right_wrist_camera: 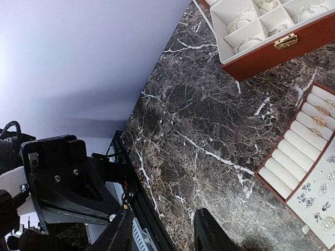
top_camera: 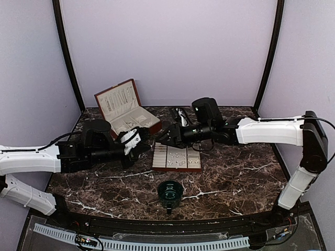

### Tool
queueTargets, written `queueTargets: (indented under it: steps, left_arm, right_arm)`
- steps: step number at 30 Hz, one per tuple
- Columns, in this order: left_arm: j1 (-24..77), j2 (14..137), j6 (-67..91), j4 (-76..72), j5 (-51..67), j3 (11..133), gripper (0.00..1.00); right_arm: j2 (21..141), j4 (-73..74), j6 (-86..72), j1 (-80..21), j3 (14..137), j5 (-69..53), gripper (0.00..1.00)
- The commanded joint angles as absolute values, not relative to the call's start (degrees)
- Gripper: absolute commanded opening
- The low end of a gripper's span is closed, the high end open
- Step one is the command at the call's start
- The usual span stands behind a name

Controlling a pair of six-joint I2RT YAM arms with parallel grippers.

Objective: Organize the mixed jewelry
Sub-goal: Pass from the left arm to the right

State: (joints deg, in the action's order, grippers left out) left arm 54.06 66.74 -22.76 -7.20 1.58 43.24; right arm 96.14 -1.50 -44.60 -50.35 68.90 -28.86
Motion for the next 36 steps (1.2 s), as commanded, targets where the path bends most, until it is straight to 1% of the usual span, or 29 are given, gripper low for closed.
queueTargets:
  steps: [1, 4, 16, 23, 32, 36]
  left_arm:
    - [55.86, 66.54, -27.2, -12.45, -3.94, 41.55, 0.0]
    - [56.9, 66.46, -28.24, -13.6, -5.86, 40.78, 0.0]
    - [58.69, 66.7, -29.55, -15.32, -9.04, 39.61, 0.0]
    - [58.89, 66.19, -29.53, -15.81, -8.57, 39.05, 0.0]
    - [59.06, 66.18, -29.35, -16.64, -9.1, 38.58, 0.0]
    - [59.15, 66.81, -29.42, -17.49, -11.33, 38.58, 0.0]
  right_arm:
    - [96.06, -9.18, -48.25, -51.29, 67.34, -31.27, 0.38]
    - [96.47, -8.47, -48.64, -51.56, 67.53, -31.72, 0.35]
    - [97.77, -13.14, -54.93, -53.04, 66.47, -34.45, 0.35]
    - [98.83, -15.46, -56.69, -53.57, 66.56, -34.45, 0.29]
    - [99.54, -17.34, -58.82, -53.61, 66.39, -35.37, 0.17]
    - [99.65, -17.75, -59.46, -53.61, 66.1, -35.92, 0.13]
